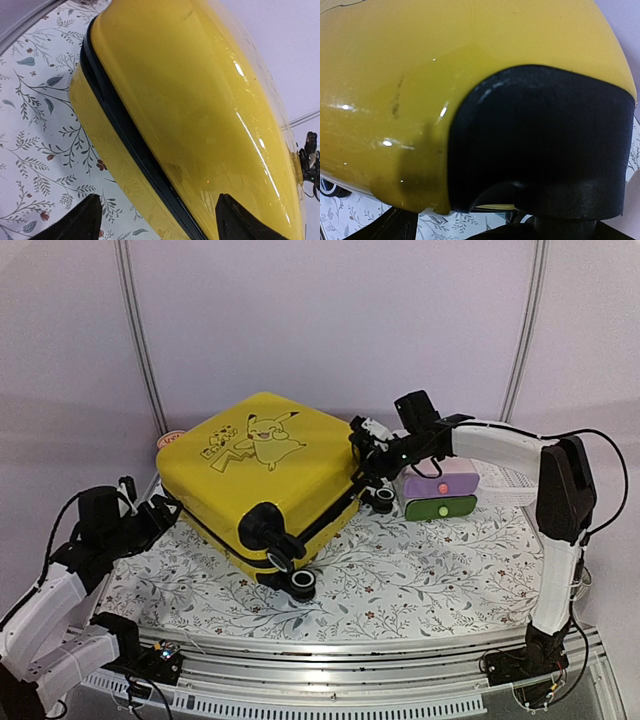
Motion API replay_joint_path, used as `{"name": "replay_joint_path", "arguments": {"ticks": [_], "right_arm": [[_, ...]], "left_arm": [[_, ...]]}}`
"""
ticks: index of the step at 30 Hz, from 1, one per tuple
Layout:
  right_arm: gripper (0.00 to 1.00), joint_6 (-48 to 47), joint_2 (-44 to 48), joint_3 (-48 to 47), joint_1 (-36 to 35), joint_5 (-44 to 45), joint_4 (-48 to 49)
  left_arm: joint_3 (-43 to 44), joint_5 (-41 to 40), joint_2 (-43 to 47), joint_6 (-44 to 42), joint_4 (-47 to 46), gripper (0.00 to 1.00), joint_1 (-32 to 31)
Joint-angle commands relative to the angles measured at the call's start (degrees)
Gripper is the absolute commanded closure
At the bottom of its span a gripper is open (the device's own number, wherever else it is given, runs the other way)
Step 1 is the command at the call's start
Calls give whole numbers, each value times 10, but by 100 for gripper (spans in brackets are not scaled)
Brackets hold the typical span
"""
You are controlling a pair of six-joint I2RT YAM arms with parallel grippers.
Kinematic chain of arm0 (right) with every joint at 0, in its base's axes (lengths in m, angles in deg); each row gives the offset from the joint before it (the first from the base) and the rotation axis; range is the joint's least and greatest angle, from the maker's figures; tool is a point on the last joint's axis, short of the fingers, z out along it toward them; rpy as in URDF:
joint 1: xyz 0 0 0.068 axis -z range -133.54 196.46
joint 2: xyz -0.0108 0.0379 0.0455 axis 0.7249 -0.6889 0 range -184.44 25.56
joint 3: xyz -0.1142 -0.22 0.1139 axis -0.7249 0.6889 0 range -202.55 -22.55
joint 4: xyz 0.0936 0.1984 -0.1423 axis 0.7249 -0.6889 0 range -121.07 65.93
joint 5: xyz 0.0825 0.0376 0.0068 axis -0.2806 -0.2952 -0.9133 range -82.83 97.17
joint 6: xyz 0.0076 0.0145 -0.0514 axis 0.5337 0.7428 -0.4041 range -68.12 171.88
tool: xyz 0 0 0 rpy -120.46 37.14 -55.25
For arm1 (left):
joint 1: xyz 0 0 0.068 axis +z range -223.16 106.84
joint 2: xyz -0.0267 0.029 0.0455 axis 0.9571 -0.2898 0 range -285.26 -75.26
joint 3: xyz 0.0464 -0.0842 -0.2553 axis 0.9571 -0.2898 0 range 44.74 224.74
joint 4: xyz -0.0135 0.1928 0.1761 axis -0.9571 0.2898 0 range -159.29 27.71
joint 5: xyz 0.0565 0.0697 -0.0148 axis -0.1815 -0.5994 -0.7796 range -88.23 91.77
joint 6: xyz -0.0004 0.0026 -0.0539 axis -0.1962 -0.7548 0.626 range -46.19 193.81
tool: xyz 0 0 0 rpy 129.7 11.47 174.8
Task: Open, take out, and arrange the luggage
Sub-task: Adjust the luggage at the center of the board.
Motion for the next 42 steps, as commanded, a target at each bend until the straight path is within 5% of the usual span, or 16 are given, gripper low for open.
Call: {"name": "replay_joint_path", "arguments": {"ticks": [1,10,17,24,32,42], "right_arm": [[7,7,59,38,-91,-101,25],[8,37,107,65,-190,-69,32],[9,162,176,191,-217,16,186],[9,179,210,236,-302,79,215],[7,269,209,265,-262,195,212],[5,316,309,377,-259,317,277]], "left_arm": [[19,71,-43,-27,11,20,53],[63,74,-109,-27,-21,18,96],[72,91,-166,-23,-87,18,98],[107,130,-253,-23,-150,21,100],[137,175,-366,15,-281,26,94],[216,142,-404,-48,-236,24,96]]}}
